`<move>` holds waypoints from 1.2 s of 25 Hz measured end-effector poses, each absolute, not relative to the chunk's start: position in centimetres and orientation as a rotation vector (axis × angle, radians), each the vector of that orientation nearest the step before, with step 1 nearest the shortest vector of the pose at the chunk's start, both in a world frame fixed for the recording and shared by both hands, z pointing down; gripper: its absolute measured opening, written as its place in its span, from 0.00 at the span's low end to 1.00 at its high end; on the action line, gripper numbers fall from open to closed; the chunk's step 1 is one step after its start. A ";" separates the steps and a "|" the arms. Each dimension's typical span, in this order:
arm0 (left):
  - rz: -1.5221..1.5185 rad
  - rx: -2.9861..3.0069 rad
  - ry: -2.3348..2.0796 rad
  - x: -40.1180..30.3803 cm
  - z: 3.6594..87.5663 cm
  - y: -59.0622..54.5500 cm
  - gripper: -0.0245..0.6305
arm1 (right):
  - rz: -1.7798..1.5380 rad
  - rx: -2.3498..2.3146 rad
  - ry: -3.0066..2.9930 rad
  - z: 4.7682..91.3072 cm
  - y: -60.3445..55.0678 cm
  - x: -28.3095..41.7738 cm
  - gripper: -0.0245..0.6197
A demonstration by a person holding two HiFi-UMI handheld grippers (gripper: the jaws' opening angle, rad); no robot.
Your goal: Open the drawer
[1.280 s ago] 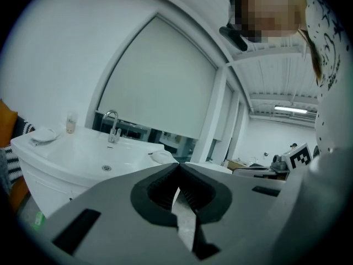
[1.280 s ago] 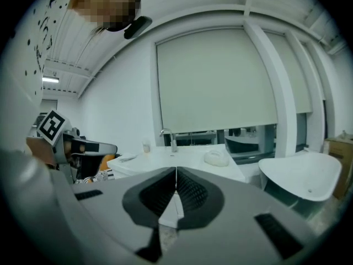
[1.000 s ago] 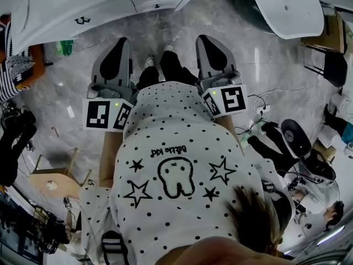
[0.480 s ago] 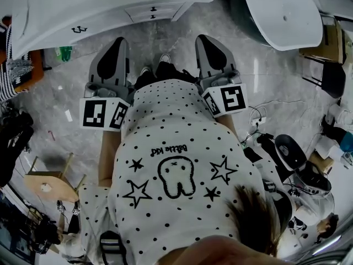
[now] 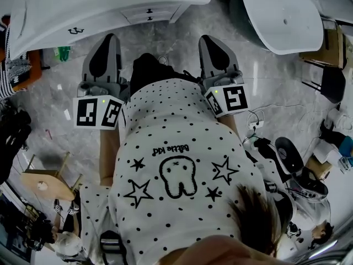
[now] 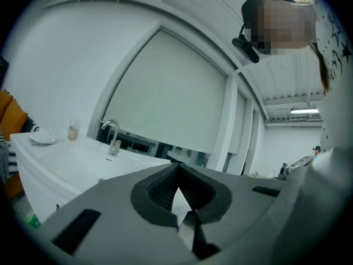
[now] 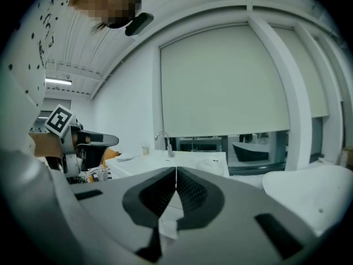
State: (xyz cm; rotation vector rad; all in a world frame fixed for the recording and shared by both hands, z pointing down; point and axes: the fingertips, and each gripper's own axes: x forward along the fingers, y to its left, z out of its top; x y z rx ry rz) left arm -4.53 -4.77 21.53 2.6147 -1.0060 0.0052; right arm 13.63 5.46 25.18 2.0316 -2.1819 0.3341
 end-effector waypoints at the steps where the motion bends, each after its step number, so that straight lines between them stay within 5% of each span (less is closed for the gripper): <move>1: 0.010 2.613 -1.002 -4.5 21.5 -4.7 0.04 | 0.338 2.034 -2.183 25.2 5.5 13.6 0.06; 30: 0.071 2.802 -0.769 -0.5 19.9 -2.8 0.04 | 0.383 2.135 -2.096 25.3 6.5 15.0 0.06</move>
